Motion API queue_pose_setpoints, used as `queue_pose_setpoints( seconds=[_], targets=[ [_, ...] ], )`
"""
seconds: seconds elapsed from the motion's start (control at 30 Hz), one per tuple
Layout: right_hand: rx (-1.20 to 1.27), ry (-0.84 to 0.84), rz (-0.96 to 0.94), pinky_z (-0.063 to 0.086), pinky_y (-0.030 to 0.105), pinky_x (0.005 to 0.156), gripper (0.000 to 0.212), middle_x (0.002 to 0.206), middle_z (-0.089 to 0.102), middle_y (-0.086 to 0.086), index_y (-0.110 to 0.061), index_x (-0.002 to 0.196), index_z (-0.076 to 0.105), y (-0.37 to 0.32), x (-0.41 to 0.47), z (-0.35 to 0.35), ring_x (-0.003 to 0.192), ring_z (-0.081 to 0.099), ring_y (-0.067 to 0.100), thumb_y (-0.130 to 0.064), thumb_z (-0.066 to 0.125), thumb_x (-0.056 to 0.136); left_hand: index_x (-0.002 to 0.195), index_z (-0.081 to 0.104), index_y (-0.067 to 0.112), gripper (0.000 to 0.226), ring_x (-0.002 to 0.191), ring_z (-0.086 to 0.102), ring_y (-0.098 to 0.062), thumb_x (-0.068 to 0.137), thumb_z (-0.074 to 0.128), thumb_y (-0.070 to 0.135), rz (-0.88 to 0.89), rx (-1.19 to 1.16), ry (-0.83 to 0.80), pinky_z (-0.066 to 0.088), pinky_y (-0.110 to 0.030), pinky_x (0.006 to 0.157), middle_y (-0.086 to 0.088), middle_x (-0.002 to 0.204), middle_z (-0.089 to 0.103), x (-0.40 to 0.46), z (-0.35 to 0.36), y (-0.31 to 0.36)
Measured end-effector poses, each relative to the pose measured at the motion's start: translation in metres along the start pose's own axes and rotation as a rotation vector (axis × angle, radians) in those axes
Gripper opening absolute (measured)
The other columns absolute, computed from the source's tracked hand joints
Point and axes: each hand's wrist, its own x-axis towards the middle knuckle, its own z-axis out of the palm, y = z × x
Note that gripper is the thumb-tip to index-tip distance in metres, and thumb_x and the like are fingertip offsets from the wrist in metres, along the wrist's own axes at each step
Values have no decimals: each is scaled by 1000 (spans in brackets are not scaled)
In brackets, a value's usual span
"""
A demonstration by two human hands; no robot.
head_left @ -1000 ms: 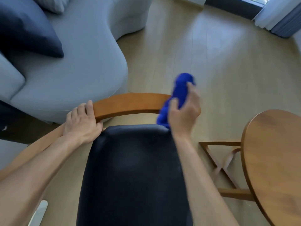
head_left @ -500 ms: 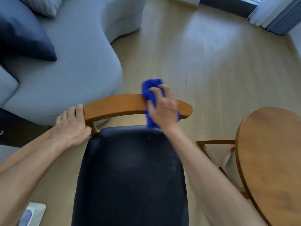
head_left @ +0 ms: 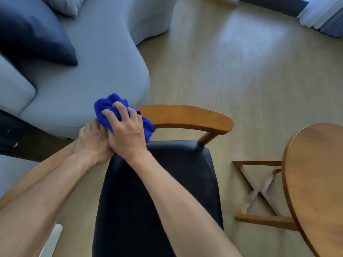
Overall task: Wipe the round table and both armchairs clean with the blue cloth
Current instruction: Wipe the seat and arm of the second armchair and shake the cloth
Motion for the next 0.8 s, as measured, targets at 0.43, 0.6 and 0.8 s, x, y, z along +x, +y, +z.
queue_pose_setpoints(
  seconds=[0.43,0.6,0.8],
  targets=[
    [-42,-37,611,40,40,106,47,143,40,8,-10,132,54,208,-174,-74,128,45,30,-7,66,87,136,27,4,72,106,50,-41,81,60,34,-7,11,229,39,-52,95,-25,120,48,-9,15,4],
    [-118,125,1019,27,41,110,50,152,31,14,-10,141,43,220,-156,-18,135,35,33,-19,56,94,123,38,-1,66,89,53,-43,73,66,31,-22,18,362,43,-50,79,-27,104,52,-5,27,5],
    [-316,149,1021,28,42,99,45,149,36,13,-10,138,48,207,-141,10,120,42,39,-18,52,93,122,40,-2,62,85,51,-42,73,62,29,-47,17,432,42,-49,76,-28,102,52,-4,32,9]
  ],
)
